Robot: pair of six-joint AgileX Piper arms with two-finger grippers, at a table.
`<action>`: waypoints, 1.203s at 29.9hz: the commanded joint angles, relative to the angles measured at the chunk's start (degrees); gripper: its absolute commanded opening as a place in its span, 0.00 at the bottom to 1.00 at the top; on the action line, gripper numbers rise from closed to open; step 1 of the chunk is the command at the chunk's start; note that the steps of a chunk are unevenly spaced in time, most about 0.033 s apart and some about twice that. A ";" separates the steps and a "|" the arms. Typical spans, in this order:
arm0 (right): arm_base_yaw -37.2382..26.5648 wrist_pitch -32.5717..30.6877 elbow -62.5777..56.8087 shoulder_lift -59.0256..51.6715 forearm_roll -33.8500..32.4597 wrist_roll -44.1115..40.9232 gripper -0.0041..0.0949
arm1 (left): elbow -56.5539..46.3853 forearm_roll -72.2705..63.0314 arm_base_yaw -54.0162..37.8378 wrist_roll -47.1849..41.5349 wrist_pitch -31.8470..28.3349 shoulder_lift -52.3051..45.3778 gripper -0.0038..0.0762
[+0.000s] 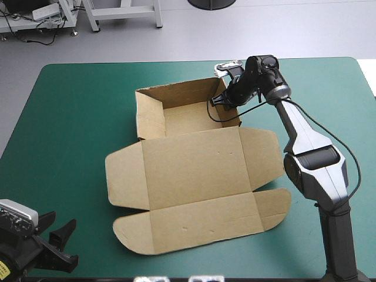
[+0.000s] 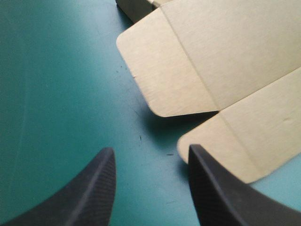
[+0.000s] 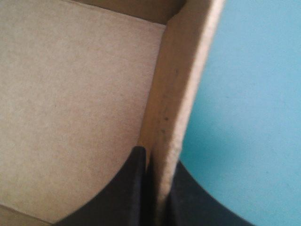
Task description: Fold the box
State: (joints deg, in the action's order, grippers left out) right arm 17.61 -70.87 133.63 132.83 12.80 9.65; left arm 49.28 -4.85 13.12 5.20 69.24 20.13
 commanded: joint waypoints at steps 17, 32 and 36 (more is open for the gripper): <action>-6.61 -0.83 14.12 -14.12 -13.35 -1.42 0.02 | -5.44 1.74 0.09 -1.15 -5.97 -7.05 0.40; -40.93 -0.83 -5.49 -28.70 -7.39 -1.42 0.02 | -5.44 2.64 0.09 -1.15 -6.56 -7.05 0.40; -47.92 -0.83 -15.76 -29.68 -2.41 -0.35 0.02 | -5.44 2.43 0.09 -1.15 -6.56 -7.05 0.40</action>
State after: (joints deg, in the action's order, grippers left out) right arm -26.30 -71.25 122.57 107.10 5.41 8.58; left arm 42.69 -2.20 13.12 4.60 66.63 12.12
